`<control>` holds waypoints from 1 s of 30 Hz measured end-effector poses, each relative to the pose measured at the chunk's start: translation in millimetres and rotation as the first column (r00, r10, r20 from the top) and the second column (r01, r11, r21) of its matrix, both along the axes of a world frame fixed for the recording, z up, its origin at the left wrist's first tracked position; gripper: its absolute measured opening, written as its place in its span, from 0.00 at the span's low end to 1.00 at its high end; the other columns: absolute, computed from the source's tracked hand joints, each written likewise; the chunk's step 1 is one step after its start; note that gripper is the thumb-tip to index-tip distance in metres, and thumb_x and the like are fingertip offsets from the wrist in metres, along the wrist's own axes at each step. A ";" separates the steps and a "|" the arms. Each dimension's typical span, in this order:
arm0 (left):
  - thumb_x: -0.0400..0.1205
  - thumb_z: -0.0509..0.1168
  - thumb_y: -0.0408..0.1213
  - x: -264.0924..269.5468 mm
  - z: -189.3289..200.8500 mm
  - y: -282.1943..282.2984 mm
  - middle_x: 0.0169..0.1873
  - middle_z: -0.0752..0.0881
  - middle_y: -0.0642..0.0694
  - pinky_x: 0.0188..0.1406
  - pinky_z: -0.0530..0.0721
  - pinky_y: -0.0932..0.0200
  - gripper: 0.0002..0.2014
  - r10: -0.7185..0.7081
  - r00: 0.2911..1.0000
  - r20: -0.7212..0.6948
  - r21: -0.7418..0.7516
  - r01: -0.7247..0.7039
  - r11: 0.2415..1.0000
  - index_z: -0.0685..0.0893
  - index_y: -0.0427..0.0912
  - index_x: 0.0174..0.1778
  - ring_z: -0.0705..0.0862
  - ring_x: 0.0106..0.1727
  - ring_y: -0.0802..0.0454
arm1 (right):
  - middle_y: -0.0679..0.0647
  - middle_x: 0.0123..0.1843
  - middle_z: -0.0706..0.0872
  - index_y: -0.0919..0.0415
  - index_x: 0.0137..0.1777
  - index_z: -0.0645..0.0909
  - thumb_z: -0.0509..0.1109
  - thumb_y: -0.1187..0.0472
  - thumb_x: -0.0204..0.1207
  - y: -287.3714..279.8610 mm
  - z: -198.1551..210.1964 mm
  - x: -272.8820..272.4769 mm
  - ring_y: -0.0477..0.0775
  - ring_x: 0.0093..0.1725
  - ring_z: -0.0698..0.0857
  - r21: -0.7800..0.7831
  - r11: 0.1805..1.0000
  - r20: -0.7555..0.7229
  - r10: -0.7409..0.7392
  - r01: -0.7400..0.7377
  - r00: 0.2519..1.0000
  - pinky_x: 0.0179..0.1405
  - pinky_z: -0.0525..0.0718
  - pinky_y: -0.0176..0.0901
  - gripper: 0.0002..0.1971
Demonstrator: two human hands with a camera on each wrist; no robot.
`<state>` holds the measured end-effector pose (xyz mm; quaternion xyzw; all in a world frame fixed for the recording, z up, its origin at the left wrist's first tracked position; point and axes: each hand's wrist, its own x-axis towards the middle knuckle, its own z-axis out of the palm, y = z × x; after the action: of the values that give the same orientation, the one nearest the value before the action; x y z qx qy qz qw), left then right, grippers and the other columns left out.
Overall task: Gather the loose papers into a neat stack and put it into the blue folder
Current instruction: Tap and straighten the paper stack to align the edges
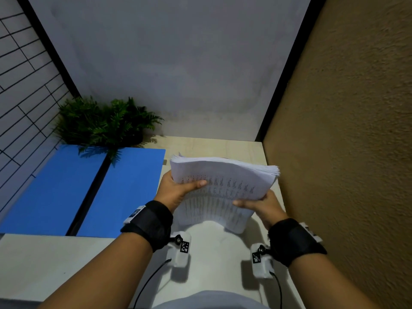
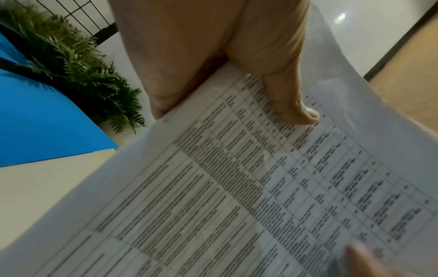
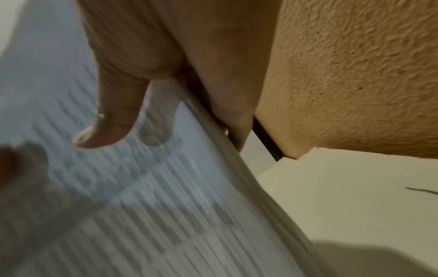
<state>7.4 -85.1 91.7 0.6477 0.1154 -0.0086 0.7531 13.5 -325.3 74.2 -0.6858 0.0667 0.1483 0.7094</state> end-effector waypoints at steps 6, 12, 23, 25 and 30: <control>0.62 0.85 0.36 7.8 4.6 12.5 0.59 0.87 0.46 0.58 0.87 0.51 0.35 0.124 0.990 0.070 0.151 -0.133 0.979 0.80 0.42 0.65 0.85 0.62 0.46 | 0.60 0.50 0.91 0.62 0.46 0.87 0.79 0.71 0.69 14.4 8.4 6.1 0.61 0.55 0.89 -0.206 0.967 0.108 -0.129 0.149 0.986 0.53 0.89 0.54 0.09; 0.63 0.84 0.38 13.3 48.8 36.5 0.61 0.79 0.64 0.64 0.73 0.67 0.36 -0.191 0.899 0.395 0.711 -0.167 0.683 0.80 0.63 0.65 0.76 0.67 0.60 | 0.50 0.29 0.84 0.50 0.30 0.80 0.74 0.62 0.73 23.3 51.4 21.7 0.56 0.34 0.83 -0.703 0.702 0.431 0.288 0.118 0.856 0.33 0.79 0.46 0.12; 0.76 0.72 0.22 -11.7 9.1 49.8 0.30 0.92 0.58 0.32 0.86 0.69 0.09 0.105 0.988 0.112 0.156 -0.122 0.980 0.88 0.38 0.48 0.90 0.33 0.65 | 0.52 0.28 0.85 0.57 0.30 0.84 0.85 0.48 0.54 -24.9 46.1 34.9 0.56 0.32 0.82 -0.717 0.691 0.290 0.166 0.098 0.943 0.32 0.77 0.47 0.16; 0.77 0.69 0.18 -13.9 4.2 54.7 0.26 0.91 0.59 0.30 0.85 0.71 0.08 0.121 0.988 0.095 0.111 -0.131 0.985 0.86 0.35 0.45 0.89 0.30 0.66 | 0.51 0.31 0.85 0.54 0.29 0.84 0.88 0.56 0.52 -37.3 39.1 32.3 0.54 0.35 0.83 -0.512 0.843 0.281 -0.021 0.168 0.959 0.37 0.80 0.50 0.14; 0.77 0.69 0.19 -14.7 -13.0 52.9 0.32 0.93 0.55 0.38 0.89 0.65 0.09 0.169 0.984 0.051 0.024 -0.170 0.985 0.86 0.35 0.49 0.91 0.35 0.60 | 0.54 0.51 0.93 0.60 0.52 0.87 0.86 0.68 0.50 -25.4 6.8 16.0 0.60 0.58 0.89 -0.010 0.987 0.021 -0.160 0.160 0.987 0.56 0.89 0.54 0.27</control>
<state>-7.3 -32.2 78.6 0.6460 0.1516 0.0730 0.7445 29.5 -350.7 81.1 -0.6839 0.1154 0.0836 0.7155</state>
